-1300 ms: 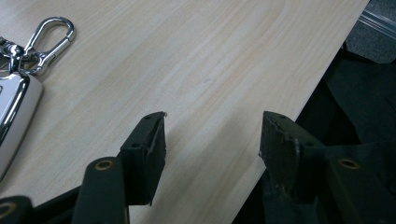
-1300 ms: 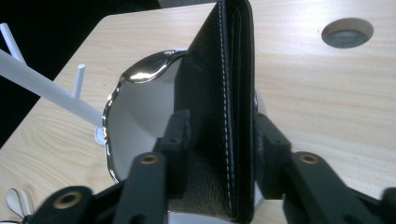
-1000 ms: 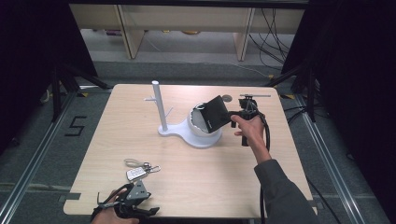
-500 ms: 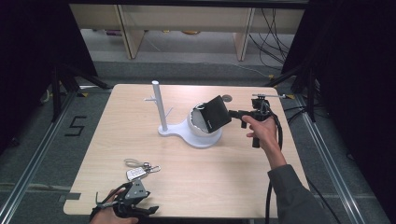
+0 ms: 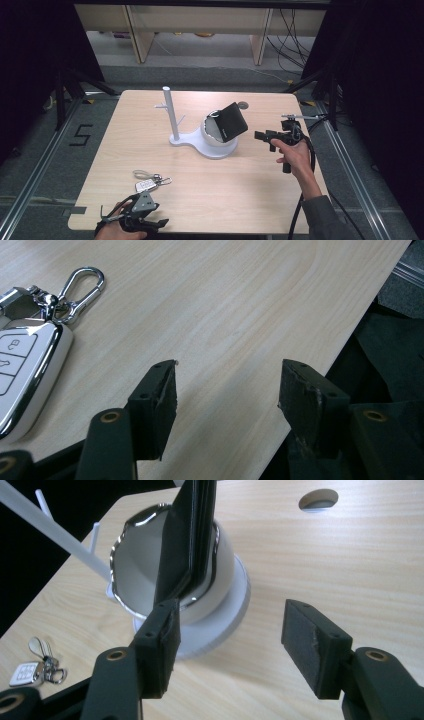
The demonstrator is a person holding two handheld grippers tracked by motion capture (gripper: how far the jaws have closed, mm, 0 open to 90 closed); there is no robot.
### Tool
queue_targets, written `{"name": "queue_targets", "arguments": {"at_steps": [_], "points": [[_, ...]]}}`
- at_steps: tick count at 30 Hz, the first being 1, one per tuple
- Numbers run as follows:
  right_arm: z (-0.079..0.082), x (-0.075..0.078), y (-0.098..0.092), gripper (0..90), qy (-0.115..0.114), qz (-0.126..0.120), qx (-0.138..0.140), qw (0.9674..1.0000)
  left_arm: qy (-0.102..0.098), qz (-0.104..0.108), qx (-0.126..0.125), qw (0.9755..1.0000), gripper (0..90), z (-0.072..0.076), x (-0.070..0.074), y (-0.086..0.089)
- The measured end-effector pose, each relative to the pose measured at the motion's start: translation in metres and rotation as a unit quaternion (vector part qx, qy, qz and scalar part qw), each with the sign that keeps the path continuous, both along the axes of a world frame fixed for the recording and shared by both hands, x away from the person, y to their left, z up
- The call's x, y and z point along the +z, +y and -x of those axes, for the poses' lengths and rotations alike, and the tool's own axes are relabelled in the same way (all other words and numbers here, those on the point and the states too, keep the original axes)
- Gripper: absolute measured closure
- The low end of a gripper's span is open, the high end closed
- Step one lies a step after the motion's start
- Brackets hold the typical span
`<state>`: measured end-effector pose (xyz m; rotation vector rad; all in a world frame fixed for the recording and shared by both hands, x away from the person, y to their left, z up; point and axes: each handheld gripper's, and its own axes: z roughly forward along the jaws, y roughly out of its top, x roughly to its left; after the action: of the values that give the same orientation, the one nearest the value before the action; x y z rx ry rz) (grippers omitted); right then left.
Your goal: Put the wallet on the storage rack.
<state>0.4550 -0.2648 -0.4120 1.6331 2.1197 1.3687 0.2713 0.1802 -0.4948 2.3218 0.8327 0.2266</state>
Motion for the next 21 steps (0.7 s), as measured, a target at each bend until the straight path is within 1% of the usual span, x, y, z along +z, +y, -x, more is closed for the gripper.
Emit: {"name": "queue_targets", "arguments": {"at_steps": [1,2,3,4,5,6,7,8,9,10,11,12,14,15,16,17,19,20,21], "points": [[0.0,0.0,0.0,41.3,0.0,0.0,0.0,1.0,0.0,0.0,0.0,1.0,39.5,0.0,0.0,0.0],[0.003,-0.001,-0.001,41.0,-0.002,0.001,0.001,1.0,-0.006,0.0,-0.003,1.0,39.5,0.0,0.0,0.0],[0.006,-0.003,-0.002,40.7,-0.004,0.003,0.003,1.0,-0.006,0.003,-0.001,1.0,39.3,0.0,0.0,0.0],[0.012,-0.005,-0.003,40.3,-0.006,0.006,0.007,0.9999,-0.008,0.001,0.0,1.0,38.9,-0.001,0.0,0.001],[0.012,-0.005,-0.003,40.3,-0.006,0.006,0.007,0.9999,-0.007,0.002,0.002,1.0,38.9,-0.001,0.0,0.001],[0.017,-0.008,-0.002,39.3,-0.011,0.017,0.012,0.9997,-0.01,0.005,0.005,0.9999,38.5,-0.001,0.0,0.001],[0.017,-0.008,-0.002,39.3,-0.011,0.017,0.012,0.9997,-0.01,0.005,0.005,0.9999,38.5,-0.001,0.0,0.001],[0.021,-0.009,-0.001,39.2,-0.009,0.016,0.015,0.9997,-0.011,0.007,0.007,0.9999,38.5,-0.001,0.001,0.002],[0.024,-0.011,0.0,38.7,-0.01,0.02,0.017,0.9996,-0.01,0.008,0.008,0.9999,38.4,-0.001,0.001,0.002],[0.03,-0.014,0.001,38.5,-0.012,0.017,0.027,0.9994,-0.009,0.01,0.016,0.9998,38.2,-0.001,0.001,0.002],[0.03,-0.014,0.001,38.5,-0.012,0.017,0.027,0.9994,-0.009,0.01,0.016,0.9998,38.1,-0.001,0.001,0.002],[0.035,-0.017,0.003,38.0,-0.011,0.011,0.03,0.9994,-0.01,0.012,0.02,0.9997,38.0,-0.001,0.002,0.003],[0.038,-0.019,0.004,37.8,-0.011,0.013,0.032,0.9993,-0.011,0.011,0.019,0.9997,37.7,-0.002,0.002,0.004],[0.044,-0.023,0.006,37.4,-0.001,0.002,0.032,0.9995,-0.009,0.014,0.024,0.9996,37.2,-0.002,0.002,0.005],[0.045,-0.026,0.005,37.2,-0.008,0.01,0.039,0.9991,-0.012,0.014,0.024,0.9995,37.1,-0.003,0.003,0.006],[0.048,-0.028,0.005,37.0,-0.007,0.007,0.042,0.9991,-0.009,0.02,0.028,0.9994,36.9,-0.002,0.003,0.006],[0.05,-0.031,0.005,37.0,-0.01,0.005,0.042,0.9991,-0.011,0.018,0.028,0.9994,36.4,-0.003,0.003,0.007],[0.052,-0.033,0.005,36.6,-0.006,0.007,0.046,0.9989,-0.013,0.016,0.028,0.9994,36.4,-0.004,0.003,0.008],[0.056,-0.035,0.005,36.0,-0.004,0.019,0.047,0.9987,-0.012,0.019,0.034,0.9992,36.0,-0.004,0.003,0.008]]}}
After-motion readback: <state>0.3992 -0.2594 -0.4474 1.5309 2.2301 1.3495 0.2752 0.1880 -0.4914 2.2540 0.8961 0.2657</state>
